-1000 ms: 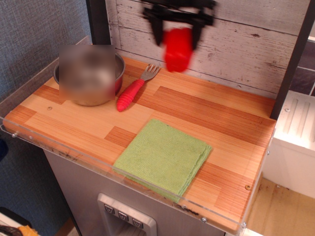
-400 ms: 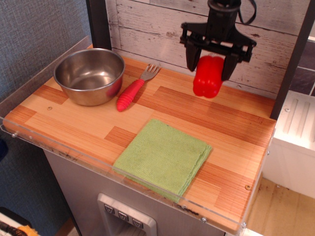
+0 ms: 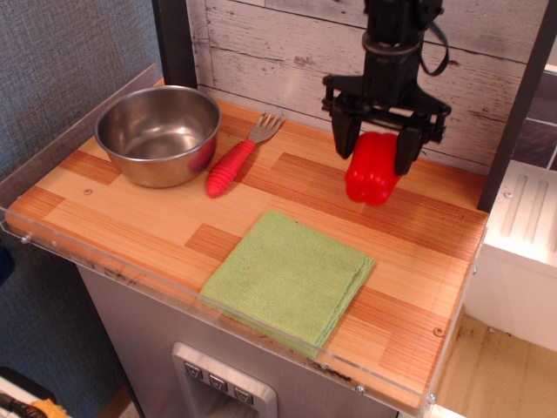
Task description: Move red pepper to above green towel
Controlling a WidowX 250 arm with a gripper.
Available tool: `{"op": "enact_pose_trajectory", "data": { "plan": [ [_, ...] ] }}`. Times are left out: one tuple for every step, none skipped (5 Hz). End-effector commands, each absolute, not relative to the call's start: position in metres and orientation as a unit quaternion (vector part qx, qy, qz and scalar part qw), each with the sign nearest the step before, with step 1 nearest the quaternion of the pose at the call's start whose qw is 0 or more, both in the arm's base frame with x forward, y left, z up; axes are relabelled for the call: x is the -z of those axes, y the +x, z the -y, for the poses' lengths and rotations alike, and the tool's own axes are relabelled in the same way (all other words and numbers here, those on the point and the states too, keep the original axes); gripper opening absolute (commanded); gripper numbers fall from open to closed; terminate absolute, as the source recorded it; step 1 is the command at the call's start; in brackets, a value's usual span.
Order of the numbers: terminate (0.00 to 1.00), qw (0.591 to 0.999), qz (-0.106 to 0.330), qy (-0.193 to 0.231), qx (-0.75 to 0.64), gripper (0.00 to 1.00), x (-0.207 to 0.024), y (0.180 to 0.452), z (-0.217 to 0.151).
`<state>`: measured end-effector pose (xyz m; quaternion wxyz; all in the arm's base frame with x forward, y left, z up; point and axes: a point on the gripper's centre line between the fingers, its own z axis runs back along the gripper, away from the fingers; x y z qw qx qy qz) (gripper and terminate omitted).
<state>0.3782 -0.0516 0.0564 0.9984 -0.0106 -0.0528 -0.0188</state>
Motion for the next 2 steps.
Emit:
{"op": "enact_pose_trajectory", "data": {
  "plan": [
    [0.00,0.998,0.048,-0.011,0.025,0.00,-0.0544,0.3711,0.0366],
    [0.00,0.999,0.039,-0.006,0.024,1.00,-0.0535,0.3694,0.0345]
  ]
}}
